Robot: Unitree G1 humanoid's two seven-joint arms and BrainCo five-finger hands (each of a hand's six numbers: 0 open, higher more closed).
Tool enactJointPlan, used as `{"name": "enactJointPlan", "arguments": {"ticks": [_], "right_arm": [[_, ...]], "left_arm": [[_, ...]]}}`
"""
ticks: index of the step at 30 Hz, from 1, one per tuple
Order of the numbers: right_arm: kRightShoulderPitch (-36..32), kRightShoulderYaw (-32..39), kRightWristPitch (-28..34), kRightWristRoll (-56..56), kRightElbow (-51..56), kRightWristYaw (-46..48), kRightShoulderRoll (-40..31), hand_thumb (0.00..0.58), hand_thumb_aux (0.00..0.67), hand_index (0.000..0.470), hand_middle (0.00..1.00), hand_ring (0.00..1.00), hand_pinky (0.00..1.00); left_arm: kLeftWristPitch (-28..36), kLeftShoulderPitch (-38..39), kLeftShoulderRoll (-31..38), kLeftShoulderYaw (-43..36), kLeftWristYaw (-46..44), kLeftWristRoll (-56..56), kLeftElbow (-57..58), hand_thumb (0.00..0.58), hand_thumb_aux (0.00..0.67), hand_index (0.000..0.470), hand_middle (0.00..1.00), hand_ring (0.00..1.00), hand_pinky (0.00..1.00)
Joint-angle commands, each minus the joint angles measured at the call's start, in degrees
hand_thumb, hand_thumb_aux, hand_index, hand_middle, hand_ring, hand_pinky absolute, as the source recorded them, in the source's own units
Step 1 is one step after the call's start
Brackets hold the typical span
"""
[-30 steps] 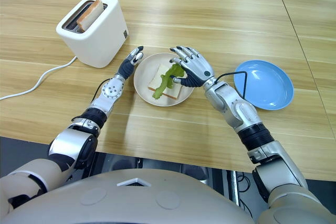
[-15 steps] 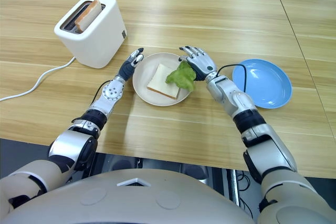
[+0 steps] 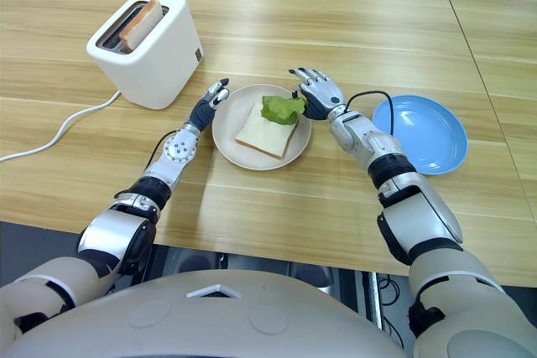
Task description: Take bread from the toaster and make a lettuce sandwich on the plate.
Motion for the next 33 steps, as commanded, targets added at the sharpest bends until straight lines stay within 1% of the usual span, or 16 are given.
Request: {"name": "enactJointPlan", "arguments": {"ticks": [1, 5, 9, 10, 11, 12, 13, 14, 17, 25, 26, 27, 28, 29, 31, 33], "right_arm": [[1.7, -0.4, -0.1, 0.8, -7.4, 0.8, -0.7, 0.000, 0.000, 0.000, 0.00, 0.00, 0.00], [4.4, -1.9, 1.0, 1.4, -17.6, 2.8, -1.8, 0.000, 0.000, 0.000, 0.00, 0.00, 0.00], [5.9, -3.6, 2.2, 2.0, -24.7, 4.6, -2.4, 0.000, 0.000, 0.000, 0.00, 0.00, 0.00], [6.1, -3.9, 2.4, 2.2, -26.1, 5.1, -2.4, 0.156, 0.097, 0.067, 0.00, 0.00, 0.00], [6.2, -4.1, 2.5, 2.2, -27.1, 5.5, -2.4, 0.500, 0.420, 0.289, 0.00, 0.00, 0.00], [6.2, -4.2, 2.6, 2.2, -27.7, 5.9, -2.3, 0.575, 0.610, 0.419, 0.00, 0.00, 0.00], [6.2, -4.2, 2.8, 2.2, -28.0, 6.2, -2.1, 0.575, 0.610, 0.419, 0.00, 0.00, 0.00], [6.1, -4.2, 2.9, 2.1, -28.1, 6.4, -1.9, 0.580, 0.670, 0.460, 0.00, 0.00, 0.00], [5.6, -4.0, 3.0, 1.7, -26.5, 6.3, -1.1, 0.580, 0.670, 0.460, 0.00, 0.00, 0.00], [2.0, -3.2, 3.3, 0.2, -16.4, 4.0, 0.0, 0.580, 0.670, 0.460, 0.00, 0.00, 0.00], [2.1, -3.5, 3.4, 0.4, -16.6, 3.7, -0.3, 0.576, 0.615, 0.422, 0.00, 0.00, 0.00], [2.4, -3.9, 3.5, 0.7, -17.2, 3.4, -0.6, 0.541, 0.497, 0.341, 0.00, 0.00, 0.00], [2.8, -4.3, 3.6, 1.1, -17.8, 3.3, -0.9, 0.445, 0.347, 0.238, 0.00, 0.00, 0.00], [3.4, -4.9, 3.6, 1.7, -18.5, 3.1, -1.2, 0.000, 0.000, 0.000, 0.00, 0.00, 0.00], [4.6, -6.0, 3.7, 2.7, -19.8, 2.9, -1.6, 0.000, 0.000, 0.000, 0.00, 0.00, 0.00], [6.1, -7.2, 3.8, 3.9, -21.0, 2.9, -1.8, 0.000, 0.000, 0.000, 0.00, 0.00, 0.00]], "left_arm": [[0.4, 0.1, 0.0, -0.4, 0.1, 0.3, 0.1, 0.000, 0.000, 0.000, 0.00, 0.00, 0.00], [0.4, 0.0, -0.1, -0.3, 0.2, 0.2, 0.4, 0.000, 0.000, 0.000, 0.00, 0.00, 0.00], [0.4, -0.3, -0.2, -0.3, 0.4, 0.2, 0.9, 0.000, 0.000, 0.000, 0.00, 0.00, 0.00], [0.3, -0.3, -0.3, -0.3, 0.5, 0.2, 1.0, 0.000, 0.000, 0.000, 0.00, 0.00, 0.00], [0.3, -0.4, -0.3, -0.3, 0.5, 0.2, 1.1, 0.000, 0.000, 0.000, 0.00, 0.00, 0.00], [0.3, -0.6, -0.3, -0.3, 0.5, 0.2, 1.2, 0.000, 0.000, 0.000, 0.00, 0.00, 0.00], [0.3, -0.7, -0.3, -0.3, 0.6, 0.2, 1.3, 0.000, 0.000, 0.000, 0.00, 0.00, 0.00], [0.3, -0.8, -0.3, -0.3, 0.6, 0.3, 1.4, 0.000, 0.000, 0.000, 0.00, 0.00, 0.00], [0.3, -1.0, -0.4, -0.4, 0.6, 0.3, 1.8, 0.000, 0.000, 0.000, 0.00, 0.00, 0.00], [0.2, -1.2, -0.3, -0.5, 0.5, 0.4, 2.4, 0.000, 0.000, 0.000, 0.00, 0.00, 0.00], [0.1, -1.2, -0.2, -0.5, 0.5, 0.4, 2.4, 0.000, 0.000, 0.000, 0.00, 0.00, 0.00], [0.0, -1.2, 0.0, -0.5, 0.7, 0.5, 2.1, 0.000, 0.000, 0.000, 0.00, 0.00, 0.00], [-0.4, -1.1, 0.3, -0.3, 0.9, 0.5, 1.5, 0.000, 0.000, 0.000, 0.00, 0.00, 0.00], [-1.1, -0.8, 0.7, -0.1, 1.4, 0.4, 0.4, 0.000, 0.000, 0.000, 0.00, 0.00, 0.00], [-2.5, 0.0, 1.9, 0.2, 3.0, 1.0, -3.0, 0.000, 0.000, 0.000, 0.00, 0.00, 0.00], [-3.0, 1.3, 4.2, 0.6, 7.4, 3.5, -8.9, 0.000, 0.000, 0.000, 0.00, 0.00, 0.00]]}}
